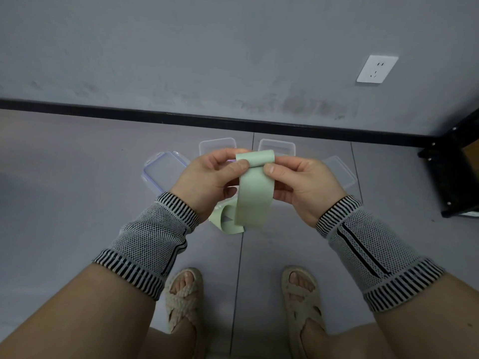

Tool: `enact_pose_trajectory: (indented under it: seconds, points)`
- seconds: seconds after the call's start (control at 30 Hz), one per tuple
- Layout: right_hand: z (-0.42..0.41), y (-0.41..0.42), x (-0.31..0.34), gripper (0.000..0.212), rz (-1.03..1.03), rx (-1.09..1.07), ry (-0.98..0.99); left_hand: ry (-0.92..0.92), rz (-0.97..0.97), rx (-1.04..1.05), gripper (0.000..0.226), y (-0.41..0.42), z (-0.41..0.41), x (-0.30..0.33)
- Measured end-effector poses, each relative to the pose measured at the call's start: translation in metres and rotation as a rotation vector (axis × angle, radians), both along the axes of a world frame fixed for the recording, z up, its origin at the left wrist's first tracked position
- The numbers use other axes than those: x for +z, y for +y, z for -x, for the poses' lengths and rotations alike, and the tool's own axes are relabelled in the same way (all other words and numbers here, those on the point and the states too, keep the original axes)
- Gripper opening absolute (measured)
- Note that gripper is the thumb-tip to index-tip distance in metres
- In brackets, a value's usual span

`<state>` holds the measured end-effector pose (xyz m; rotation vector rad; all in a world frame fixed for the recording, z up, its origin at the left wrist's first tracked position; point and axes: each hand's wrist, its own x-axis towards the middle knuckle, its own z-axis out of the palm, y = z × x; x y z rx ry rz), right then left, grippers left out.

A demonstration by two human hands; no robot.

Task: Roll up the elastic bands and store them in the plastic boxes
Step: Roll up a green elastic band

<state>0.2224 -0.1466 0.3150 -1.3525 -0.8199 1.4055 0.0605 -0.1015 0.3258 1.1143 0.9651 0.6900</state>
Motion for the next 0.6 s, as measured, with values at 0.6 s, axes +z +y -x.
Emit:
enact_pose_trajectory:
  seconds: [0.6]
  points:
    - [0.0006,-0.0017,-0.0003,0.052,0.074,0.005,-0.179,0.031,0.099,0.010,0.016,-0.0037,-0.0077,0.0005]
